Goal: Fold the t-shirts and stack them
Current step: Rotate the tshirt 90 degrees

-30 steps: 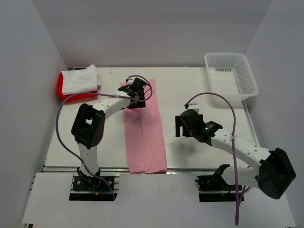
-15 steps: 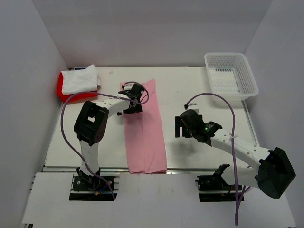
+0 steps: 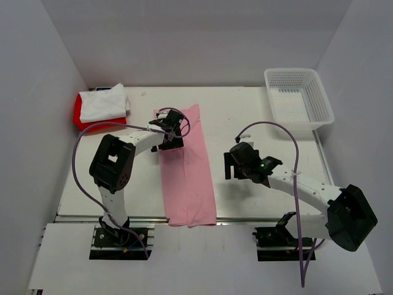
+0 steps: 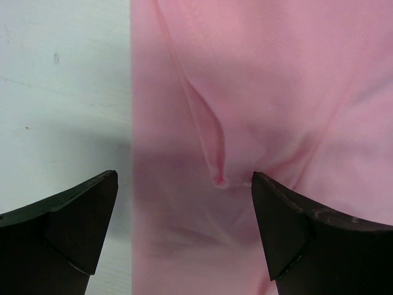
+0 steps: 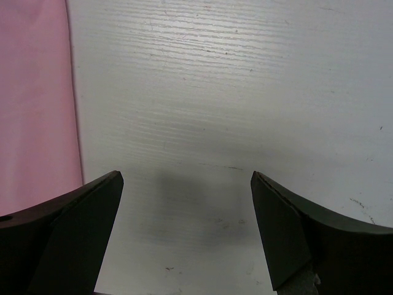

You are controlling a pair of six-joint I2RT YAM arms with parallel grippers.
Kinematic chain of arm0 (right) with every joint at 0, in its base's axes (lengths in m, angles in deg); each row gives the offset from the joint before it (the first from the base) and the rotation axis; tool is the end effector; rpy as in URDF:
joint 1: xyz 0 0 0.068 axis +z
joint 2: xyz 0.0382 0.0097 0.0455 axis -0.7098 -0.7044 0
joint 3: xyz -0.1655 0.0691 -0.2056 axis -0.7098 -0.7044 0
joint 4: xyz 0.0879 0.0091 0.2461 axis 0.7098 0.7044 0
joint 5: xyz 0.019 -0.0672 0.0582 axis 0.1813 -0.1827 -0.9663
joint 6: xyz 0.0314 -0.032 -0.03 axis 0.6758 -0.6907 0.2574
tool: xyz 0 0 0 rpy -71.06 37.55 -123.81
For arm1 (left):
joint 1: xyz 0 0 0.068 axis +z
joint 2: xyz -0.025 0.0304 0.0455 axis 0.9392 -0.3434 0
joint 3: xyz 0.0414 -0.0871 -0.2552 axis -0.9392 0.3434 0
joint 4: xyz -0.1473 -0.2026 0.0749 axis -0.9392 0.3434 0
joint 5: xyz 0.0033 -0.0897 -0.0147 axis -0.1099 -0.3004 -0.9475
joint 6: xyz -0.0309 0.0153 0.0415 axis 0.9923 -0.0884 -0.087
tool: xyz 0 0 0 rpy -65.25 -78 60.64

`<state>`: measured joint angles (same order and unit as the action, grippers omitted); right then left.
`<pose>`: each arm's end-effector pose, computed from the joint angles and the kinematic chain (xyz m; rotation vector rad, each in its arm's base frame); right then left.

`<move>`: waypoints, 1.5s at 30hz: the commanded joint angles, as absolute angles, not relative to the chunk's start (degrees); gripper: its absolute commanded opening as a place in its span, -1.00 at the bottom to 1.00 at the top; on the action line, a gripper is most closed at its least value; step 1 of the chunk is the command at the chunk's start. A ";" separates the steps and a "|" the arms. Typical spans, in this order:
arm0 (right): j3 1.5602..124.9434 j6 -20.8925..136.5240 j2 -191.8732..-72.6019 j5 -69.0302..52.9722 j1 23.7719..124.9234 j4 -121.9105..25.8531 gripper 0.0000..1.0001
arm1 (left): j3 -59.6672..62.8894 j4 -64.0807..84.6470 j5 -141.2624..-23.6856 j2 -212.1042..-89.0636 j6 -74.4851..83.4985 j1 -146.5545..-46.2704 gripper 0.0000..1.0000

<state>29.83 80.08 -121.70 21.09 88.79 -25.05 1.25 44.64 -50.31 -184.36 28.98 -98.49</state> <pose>0.1845 0.1577 0.2147 -0.1463 2.3916 0.1237 0.3384 -0.1679 0.1653 -0.2723 2.5927 0.2067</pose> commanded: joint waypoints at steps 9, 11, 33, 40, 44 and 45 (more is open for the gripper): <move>32.00 78.51 -123.14 19.74 88.81 -27.00 0.81 | -22.08 49.64 -52.84 -190.72 20.09 -99.09 0.99; 31.74 78.60 -123.05 19.91 88.64 -26.92 0.81 | -24.03 50.27 -54.95 -193.73 18.69 -99.09 0.99; 31.82 79.74 -124.63 18.77 88.02 -28.23 0.81 | -51.00 47.36 -68.76 -226.05 8.13 -95.67 0.99; 34.55 75.44 -126.13 15.17 88.11 -26.75 0.81 | -58.48 43.07 -71.66 -223.55 7.34 -95.05 0.99; 34.64 75.26 -125.34 12.19 88.20 -27.26 0.81 | -62.10 42.19 -73.41 -216.70 5.59 -95.05 0.99; 34.47 75.61 -124.73 11.83 88.20 -27.53 0.81 | -62.10 42.18 -73.94 -212.77 5.06 -95.05 0.99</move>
